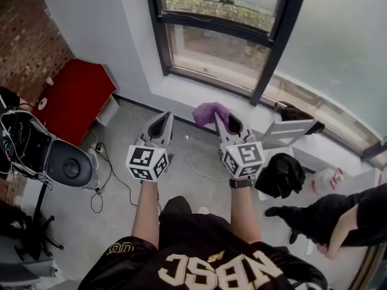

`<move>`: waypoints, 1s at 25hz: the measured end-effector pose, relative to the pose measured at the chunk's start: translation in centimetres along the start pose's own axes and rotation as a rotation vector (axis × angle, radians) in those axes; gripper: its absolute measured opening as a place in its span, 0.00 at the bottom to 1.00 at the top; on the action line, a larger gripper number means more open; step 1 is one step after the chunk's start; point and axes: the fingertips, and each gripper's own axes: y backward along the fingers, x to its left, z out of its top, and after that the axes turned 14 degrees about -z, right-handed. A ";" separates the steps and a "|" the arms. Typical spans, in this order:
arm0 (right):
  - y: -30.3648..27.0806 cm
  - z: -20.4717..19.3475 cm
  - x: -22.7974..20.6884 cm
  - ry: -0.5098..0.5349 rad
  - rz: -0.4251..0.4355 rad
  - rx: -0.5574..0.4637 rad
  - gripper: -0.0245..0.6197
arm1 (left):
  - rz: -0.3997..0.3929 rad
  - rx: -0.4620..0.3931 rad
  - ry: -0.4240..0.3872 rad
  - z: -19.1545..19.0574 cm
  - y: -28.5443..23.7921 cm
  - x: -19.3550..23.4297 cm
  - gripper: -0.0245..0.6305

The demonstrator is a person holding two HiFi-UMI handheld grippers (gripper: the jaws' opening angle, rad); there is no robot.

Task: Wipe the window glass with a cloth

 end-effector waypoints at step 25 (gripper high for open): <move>-31.0 -4.0 3.8 0.078 -0.150 0.060 0.15 | -0.139 -0.026 0.016 -0.9 -15.3 28.4 0.05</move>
